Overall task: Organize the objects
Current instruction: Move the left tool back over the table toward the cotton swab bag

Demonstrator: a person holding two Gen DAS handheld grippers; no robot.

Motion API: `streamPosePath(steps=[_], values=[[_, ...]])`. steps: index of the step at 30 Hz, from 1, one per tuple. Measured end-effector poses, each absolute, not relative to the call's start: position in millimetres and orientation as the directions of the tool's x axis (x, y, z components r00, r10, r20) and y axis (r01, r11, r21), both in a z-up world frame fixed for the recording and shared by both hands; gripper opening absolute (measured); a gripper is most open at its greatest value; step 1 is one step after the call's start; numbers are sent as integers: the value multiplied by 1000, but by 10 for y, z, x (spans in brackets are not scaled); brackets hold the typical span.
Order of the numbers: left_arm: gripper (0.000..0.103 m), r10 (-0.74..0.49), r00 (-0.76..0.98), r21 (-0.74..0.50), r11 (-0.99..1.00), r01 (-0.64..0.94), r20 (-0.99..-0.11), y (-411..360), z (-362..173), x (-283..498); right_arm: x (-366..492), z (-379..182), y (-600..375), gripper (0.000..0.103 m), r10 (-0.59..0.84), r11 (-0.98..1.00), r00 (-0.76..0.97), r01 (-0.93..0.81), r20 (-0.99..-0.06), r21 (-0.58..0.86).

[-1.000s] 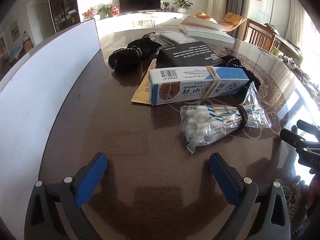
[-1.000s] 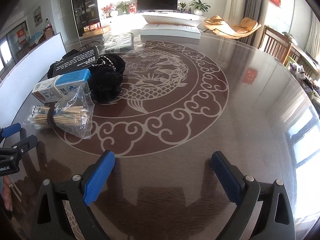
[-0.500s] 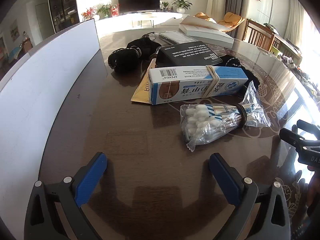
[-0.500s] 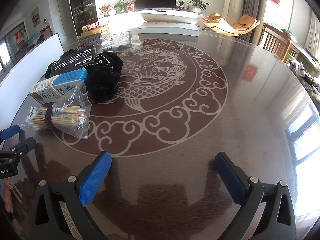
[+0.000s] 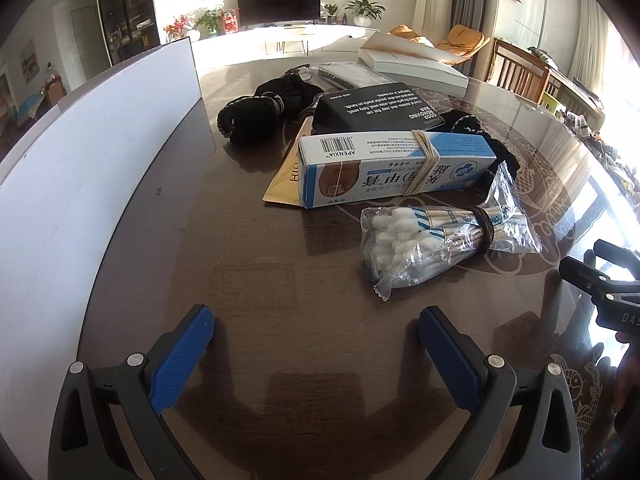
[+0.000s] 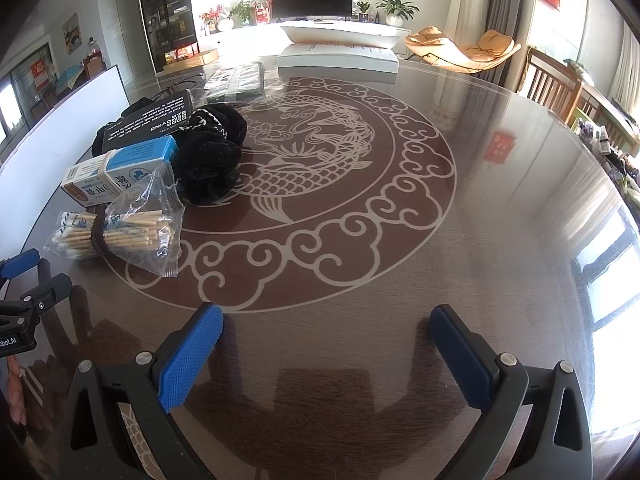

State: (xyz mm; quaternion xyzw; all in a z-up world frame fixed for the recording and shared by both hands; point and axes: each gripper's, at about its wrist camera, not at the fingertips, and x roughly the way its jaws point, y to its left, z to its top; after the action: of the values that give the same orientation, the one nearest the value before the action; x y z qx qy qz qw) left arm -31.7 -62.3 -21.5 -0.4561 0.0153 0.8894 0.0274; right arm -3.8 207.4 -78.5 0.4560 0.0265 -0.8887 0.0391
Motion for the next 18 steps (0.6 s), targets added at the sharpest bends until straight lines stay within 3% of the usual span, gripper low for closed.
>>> streamPosePath(steps=[4,7,11,13,18], values=[[103,96,-603,-82,-995,-50,-792,-747,-174,-279,-39,-787,2074,103,-46,-996,-581,94,-813,-11],[103,76,-627,-158,-984,77,-775,-1008,-147,-253,-39,-787,2068,103,-45,-995,-581,95,-812,-12],[103,-35,-602,-81,-983,166,-798,-1010,-173,-378,-36,-786,2062,103,-44,-995,-582,96,-812,-14],[103,-87,-567,8,-990,141,-819,-835,-211,-498,-34,-784,2056,103,-42,-995,-584,96,-811,-18],[103,14,-574,20,-998,-53,-819,-290,-222,-661,-31,-783,2052,103,-41,-995,-584,97,-811,-19]])
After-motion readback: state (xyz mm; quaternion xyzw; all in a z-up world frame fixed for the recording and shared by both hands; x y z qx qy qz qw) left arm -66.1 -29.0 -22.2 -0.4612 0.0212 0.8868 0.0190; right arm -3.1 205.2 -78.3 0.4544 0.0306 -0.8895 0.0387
